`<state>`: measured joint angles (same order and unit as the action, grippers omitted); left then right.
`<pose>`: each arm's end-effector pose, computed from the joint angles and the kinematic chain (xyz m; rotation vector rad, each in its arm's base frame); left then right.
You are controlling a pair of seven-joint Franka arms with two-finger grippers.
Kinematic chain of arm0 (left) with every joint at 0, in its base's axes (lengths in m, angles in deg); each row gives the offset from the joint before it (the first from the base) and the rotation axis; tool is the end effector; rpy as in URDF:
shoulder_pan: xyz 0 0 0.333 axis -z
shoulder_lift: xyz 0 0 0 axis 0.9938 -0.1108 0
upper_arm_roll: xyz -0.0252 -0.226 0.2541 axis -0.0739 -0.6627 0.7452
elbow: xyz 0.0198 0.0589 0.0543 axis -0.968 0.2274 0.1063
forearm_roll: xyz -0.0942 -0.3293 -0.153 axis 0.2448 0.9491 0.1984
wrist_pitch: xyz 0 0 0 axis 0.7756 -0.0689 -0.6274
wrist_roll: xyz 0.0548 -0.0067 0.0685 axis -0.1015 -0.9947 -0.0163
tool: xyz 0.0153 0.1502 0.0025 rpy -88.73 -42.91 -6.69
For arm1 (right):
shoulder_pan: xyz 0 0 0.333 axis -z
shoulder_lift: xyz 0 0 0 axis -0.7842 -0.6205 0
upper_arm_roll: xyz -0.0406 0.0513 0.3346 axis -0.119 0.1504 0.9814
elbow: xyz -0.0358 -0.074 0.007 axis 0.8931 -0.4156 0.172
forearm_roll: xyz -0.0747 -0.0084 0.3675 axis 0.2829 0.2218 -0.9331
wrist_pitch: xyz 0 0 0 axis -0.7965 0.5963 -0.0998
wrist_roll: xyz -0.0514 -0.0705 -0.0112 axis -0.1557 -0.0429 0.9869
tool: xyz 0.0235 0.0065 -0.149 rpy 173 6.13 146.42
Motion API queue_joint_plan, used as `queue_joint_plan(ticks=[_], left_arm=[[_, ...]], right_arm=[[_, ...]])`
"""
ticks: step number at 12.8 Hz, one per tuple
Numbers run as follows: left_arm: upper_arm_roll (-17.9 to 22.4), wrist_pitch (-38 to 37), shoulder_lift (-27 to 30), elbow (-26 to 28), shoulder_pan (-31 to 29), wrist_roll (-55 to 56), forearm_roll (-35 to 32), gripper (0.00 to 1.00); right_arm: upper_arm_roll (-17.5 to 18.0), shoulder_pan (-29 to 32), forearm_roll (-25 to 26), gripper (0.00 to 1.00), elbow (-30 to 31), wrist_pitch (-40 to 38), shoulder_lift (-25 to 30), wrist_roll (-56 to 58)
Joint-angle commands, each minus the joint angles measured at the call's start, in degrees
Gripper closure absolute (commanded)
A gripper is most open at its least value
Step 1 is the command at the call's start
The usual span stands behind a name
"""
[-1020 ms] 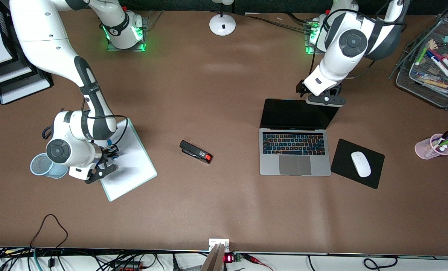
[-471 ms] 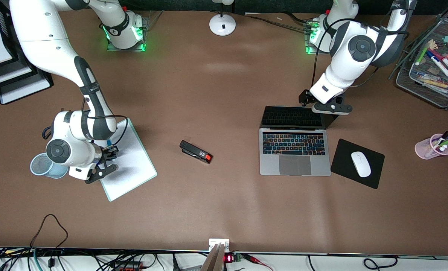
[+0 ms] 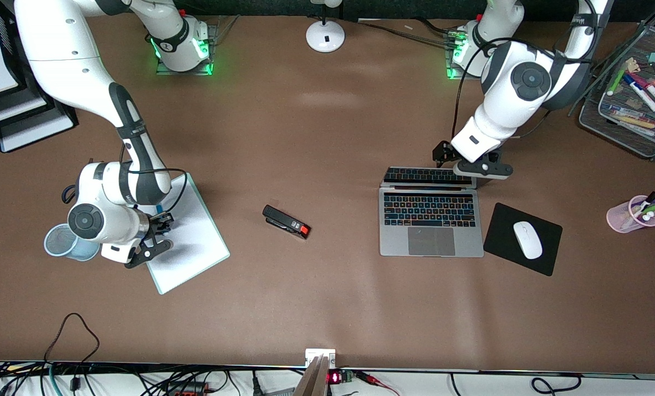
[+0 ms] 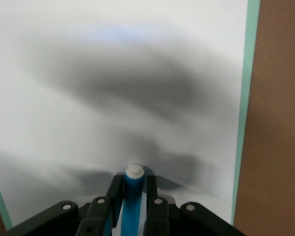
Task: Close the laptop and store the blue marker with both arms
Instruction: 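Lift the marker with the right gripper while the left gripper reaches the laptop lid, then carry the marker toward the blue cup while the left gripper pushes the lid down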
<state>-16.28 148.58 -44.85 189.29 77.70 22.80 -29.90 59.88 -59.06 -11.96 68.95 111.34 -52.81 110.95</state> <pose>0.4911 -0.1765 0.3403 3.0591 -0.0622 0.0460 0.6670 0.0449 0.1726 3.0099 0.7737 -0.2806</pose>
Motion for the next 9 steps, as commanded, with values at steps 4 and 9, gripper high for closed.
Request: queue_joint_plan(ticks=[4, 9], left_arm=[[0.05, -0.02, -9.44, -8.73, -0.39, 1.15, 0.02, 0.0], [0.5, -0.54, -14.19, -13.48, -0.3, 1.85, 0.02, 0.0]], right_arm=[[-0.1, -0.05, -0.69, 0.95, -0.29, 0.57, -0.26, 0.24], [-0.1, -0.05, -1.21, 1.0, -4.15, -1.0, 1.74, 0.59]])
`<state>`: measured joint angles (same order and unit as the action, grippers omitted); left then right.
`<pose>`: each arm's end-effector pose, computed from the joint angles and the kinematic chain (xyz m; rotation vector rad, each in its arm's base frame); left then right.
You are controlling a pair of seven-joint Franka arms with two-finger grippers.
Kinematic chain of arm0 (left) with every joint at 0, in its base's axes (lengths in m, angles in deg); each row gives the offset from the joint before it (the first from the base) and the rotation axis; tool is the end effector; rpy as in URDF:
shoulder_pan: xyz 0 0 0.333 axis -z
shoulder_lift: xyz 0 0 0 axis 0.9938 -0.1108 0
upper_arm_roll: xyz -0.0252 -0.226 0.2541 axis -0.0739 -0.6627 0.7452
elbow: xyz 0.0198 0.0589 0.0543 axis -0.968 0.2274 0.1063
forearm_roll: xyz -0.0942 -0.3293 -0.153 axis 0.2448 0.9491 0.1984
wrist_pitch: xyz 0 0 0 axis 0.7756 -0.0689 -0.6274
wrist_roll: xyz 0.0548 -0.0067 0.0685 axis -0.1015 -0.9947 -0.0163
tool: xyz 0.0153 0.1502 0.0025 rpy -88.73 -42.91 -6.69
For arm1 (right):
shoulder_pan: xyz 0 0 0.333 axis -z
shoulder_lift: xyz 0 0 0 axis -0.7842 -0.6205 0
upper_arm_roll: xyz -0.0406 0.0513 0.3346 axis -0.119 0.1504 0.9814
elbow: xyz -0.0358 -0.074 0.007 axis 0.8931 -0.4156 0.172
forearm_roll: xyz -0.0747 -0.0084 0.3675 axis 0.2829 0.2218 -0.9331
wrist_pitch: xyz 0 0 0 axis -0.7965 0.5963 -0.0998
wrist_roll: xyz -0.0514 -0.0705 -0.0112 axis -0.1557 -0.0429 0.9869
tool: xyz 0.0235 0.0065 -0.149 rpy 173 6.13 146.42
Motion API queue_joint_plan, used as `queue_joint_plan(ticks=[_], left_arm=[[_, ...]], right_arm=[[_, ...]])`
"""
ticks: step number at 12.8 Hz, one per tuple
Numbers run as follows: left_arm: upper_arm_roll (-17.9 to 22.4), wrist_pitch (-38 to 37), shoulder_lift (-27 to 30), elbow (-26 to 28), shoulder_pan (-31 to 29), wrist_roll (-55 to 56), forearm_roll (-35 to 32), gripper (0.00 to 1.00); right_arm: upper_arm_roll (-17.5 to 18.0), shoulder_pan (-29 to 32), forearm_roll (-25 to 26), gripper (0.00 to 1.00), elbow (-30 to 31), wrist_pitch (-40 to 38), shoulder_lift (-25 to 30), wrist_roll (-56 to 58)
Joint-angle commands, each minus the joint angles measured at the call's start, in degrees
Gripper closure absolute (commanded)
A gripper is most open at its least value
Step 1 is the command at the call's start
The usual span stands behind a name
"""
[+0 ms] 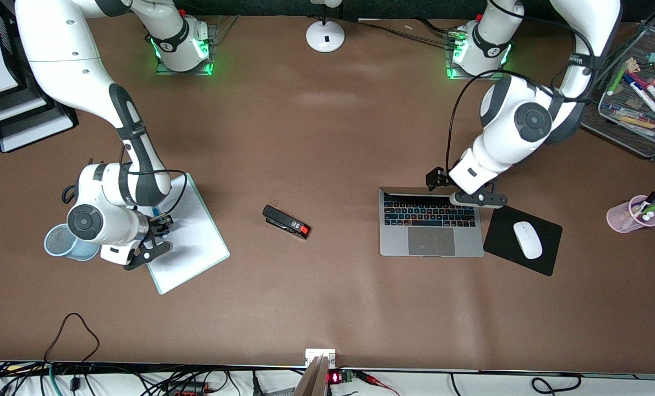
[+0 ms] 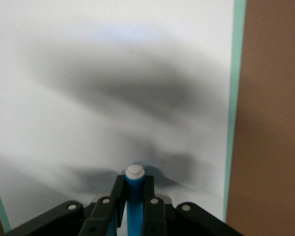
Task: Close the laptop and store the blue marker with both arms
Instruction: 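Carry the marker toward the blue cup while the left gripper pushes the lid down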
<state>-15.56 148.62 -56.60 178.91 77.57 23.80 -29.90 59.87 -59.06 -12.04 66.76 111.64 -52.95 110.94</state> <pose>0.5512 -0.1835 0.3137 2.9819 0.0088 -0.0015 0.6809 0.0467 0.1861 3.0088 0.7730 -0.2171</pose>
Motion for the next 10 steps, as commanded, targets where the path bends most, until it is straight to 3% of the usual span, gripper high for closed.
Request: queue_joint_plan(ticks=[1, 6, 10], left_arm=[[0.04, -0.58, -3.06, -3.8, -0.17, 0.94, 0.02, 0.0], [1.0, -0.5, -7.98, -7.67, 0.09, 0.94, -0.24, 0.0], [1.53, -0.41, -10.97, -9.52, 0.18, 1.46, -2.44, 0.0]], right_arm=[[-0.08, -0.06, -1.3, 1.0, -3.36, -2.79, 3.29, 0.86], [-0.26, 3.45, -2.35, 1.0, -5.66, -6.14, 12.0, 10.93], [-0.43, 10.48, -15.61, 1.0, -5.93, -6.05, 13.59, 33.76]])
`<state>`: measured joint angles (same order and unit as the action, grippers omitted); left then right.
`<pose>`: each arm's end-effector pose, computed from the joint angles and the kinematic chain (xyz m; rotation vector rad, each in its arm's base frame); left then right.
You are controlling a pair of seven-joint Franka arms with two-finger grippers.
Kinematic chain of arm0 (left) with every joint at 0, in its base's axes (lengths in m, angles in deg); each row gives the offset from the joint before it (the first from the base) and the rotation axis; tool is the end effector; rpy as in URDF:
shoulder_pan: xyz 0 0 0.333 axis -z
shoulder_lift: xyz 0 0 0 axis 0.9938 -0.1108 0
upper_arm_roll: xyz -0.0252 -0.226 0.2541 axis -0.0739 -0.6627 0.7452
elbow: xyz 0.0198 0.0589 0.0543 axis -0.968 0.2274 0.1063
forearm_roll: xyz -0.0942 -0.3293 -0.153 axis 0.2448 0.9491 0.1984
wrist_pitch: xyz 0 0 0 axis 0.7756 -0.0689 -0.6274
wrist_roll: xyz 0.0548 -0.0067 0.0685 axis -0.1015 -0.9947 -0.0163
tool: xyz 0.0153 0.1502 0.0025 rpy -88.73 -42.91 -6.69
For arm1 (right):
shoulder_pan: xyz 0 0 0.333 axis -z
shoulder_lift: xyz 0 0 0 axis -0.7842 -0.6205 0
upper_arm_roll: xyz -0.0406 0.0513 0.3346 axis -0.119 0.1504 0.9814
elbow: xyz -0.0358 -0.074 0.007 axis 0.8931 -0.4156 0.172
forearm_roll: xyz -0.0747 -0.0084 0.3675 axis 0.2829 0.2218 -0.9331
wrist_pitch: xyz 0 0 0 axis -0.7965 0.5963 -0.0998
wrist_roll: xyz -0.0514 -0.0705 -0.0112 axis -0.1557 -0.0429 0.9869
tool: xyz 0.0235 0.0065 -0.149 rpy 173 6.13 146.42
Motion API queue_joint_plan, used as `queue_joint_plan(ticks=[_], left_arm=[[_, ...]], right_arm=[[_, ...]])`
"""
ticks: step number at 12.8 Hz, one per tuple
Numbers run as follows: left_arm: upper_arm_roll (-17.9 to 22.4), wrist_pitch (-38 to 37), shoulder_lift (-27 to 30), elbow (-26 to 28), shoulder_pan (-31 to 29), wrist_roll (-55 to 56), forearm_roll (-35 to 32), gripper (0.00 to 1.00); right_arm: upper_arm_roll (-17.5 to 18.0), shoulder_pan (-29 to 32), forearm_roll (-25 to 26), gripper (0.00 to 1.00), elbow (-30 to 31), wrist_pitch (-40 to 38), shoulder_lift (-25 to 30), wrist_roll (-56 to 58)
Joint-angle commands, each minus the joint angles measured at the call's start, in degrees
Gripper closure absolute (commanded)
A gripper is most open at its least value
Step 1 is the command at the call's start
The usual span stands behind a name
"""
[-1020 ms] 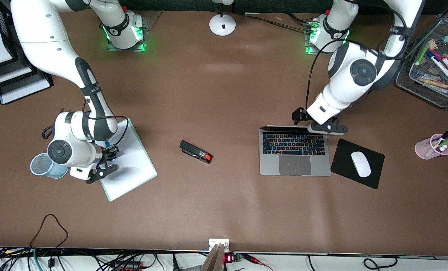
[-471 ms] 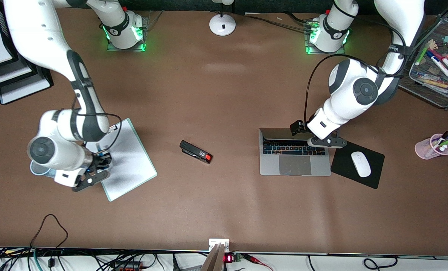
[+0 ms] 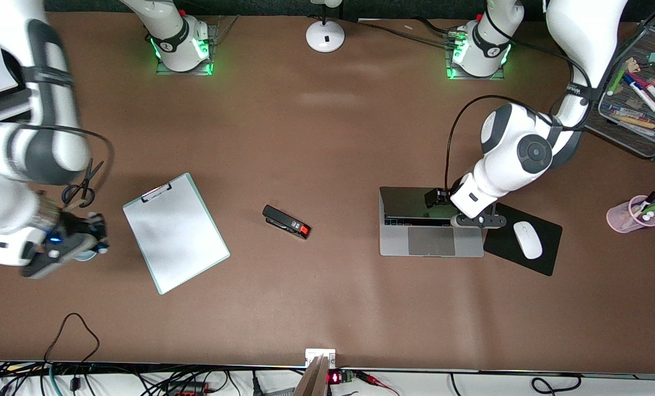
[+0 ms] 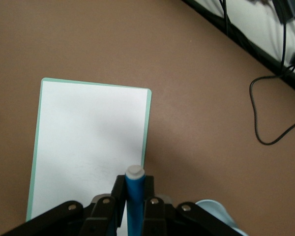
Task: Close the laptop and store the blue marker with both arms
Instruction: 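Carry the marker toward the blue cup while the left gripper pushes the lid down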
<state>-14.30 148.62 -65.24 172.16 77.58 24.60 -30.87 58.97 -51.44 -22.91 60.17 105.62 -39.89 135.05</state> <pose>0.5895 -0.1766 0.2779 2.9498 0.0700 -0.0507 0.7092 -0.0358 0.3879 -2.8882 -1.0375 -0.2318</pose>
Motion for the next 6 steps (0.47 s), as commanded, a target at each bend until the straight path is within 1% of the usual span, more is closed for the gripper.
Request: queue_joint_plan(ticks=[1, 4, 5, 6], left_arm=[[0.45, -0.41, -3.21, -3.47, 0.25, 0.76, -1.47, 0.0], [0.45, -0.06, -5.15, -4.8, 0.26, 1.29, -1.56, 0.0], [0.45, -0.05, -5.59, -4.8, 0.34, 1.29, -1.56, 0.0], [0.45, 0.03, -6.03, -4.89, 0.43, 1.29, -1.56, 0.0]], right_arm=[[0.47, 4.09, -6.42, 1.0, 0.57, -0.03, 0.88, 15.28], [0.64, 8.31, -14.41, 1.0, -0.39, -0.29, 2.11, 32.07], [0.64, 9.72, -17.39, 1.0, -0.57, -1.51, 2.11, 37.52], [0.47, 11.3, -22.21, 1.0, -1.35, -4.92, 2.46, 42.8]])
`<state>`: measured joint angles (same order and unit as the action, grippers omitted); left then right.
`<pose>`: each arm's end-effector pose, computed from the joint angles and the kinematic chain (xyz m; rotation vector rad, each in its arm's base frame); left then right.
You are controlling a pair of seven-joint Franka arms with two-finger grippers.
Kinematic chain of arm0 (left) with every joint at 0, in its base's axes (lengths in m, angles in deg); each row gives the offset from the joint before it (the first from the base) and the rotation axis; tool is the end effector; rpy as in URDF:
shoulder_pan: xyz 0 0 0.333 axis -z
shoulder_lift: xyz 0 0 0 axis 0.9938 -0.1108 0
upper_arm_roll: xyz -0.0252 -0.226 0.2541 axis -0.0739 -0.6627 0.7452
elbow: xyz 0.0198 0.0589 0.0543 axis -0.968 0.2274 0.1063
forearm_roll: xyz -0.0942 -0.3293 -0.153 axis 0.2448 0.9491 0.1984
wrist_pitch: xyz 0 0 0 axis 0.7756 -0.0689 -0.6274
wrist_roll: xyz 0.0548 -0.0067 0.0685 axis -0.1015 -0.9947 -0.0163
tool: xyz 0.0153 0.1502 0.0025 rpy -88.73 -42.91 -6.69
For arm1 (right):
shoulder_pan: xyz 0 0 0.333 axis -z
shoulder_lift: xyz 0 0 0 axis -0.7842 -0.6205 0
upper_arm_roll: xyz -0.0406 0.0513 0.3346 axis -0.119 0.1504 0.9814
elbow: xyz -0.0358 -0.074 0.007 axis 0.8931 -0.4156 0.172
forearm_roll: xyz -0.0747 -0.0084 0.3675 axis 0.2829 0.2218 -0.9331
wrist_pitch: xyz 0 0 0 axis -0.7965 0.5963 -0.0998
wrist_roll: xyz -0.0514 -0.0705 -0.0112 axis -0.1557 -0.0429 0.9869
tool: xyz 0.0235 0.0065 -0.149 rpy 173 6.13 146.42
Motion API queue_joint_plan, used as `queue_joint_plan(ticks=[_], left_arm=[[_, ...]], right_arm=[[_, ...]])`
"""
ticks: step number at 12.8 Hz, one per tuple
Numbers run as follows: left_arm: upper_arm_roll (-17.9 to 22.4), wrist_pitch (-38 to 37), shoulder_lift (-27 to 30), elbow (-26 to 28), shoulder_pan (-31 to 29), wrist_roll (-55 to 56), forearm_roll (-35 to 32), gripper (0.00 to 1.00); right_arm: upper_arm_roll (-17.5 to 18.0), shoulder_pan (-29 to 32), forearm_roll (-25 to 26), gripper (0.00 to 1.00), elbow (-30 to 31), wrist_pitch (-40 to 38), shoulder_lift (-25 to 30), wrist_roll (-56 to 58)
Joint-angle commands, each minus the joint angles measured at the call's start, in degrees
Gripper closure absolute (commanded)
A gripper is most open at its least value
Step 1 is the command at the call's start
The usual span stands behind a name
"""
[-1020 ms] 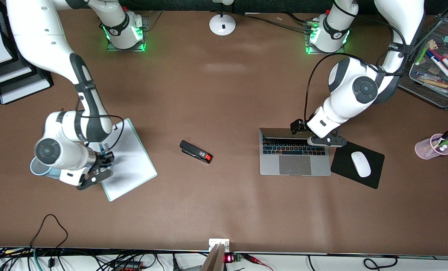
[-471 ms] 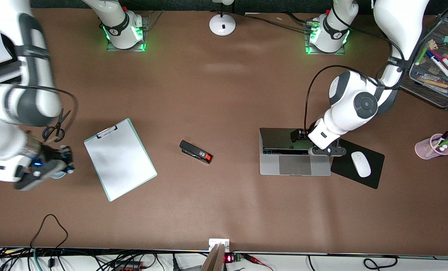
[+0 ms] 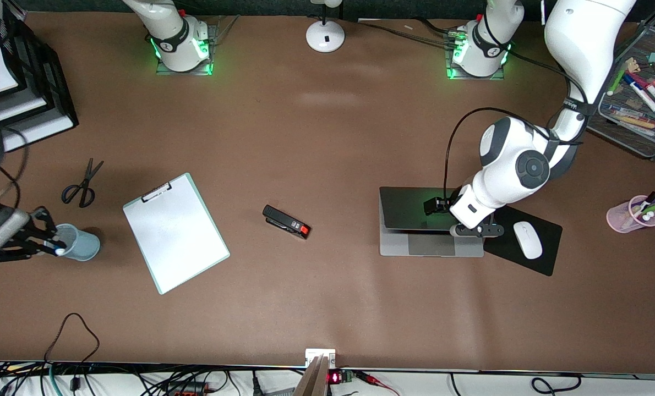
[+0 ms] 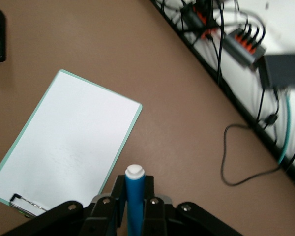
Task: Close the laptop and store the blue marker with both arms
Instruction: 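Lower the marker into the blue cup while the left gripper presses the lid shut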
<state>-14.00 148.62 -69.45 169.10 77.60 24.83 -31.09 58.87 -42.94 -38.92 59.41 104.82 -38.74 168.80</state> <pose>0.6043 -0.1754 0.2566 2.9321 0.0940 -0.0815 0.7038 -0.1172 0.4136 -2.5586 -1.4235 -0.5437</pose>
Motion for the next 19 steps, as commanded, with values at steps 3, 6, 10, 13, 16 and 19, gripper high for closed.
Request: queue_joint_plan(ticks=[3, 6, 10, 13, 16, 19], left_arm=[[0.23, 3.0, -3.4, -1.82, 0.33, 1.06, -2.04, 0.0], [0.84, 5.2, -5.07, -1.82, 0.51, 1.06, -2.65, 0.0], [1.19, 7.14, -6.65, -1.91, 0.68, 1.06, -2.66, 0.0], [1.37, 7.15, -7.18, -1.91, 0.77, 1.06, -3.27, 0.0], [1.46, 8.71, -7.97, -1.91, 0.77, 1.06, -3.36, 0.0], [1.9, 9.26, -8.15, -1.91, 0.69, 1.06, -3.8, 0.0]], right_arm=[[0.3, 6.49, -15.19, 1.0, -2.62, -11.8, 0.97, 21.1], [0.3, 10.7, -21.08, 1.0, -2.62, -17.49, -0.26, 29.46], [0.39, 14.76, -24.96, 1.0, -2.62, -21.91, -3.34, 37.65], [0.39, 15.99, -24.96, 1.0, -2.62, -22.17, -5.18, 42.31], [0.39, 16.17, -25.05, 1.0, -2.71, -22.09, -6.85, 44.25], [0.39, 16.17, -24.7, 1.0, -2.71, -22.0, -7.73, 46.62]])
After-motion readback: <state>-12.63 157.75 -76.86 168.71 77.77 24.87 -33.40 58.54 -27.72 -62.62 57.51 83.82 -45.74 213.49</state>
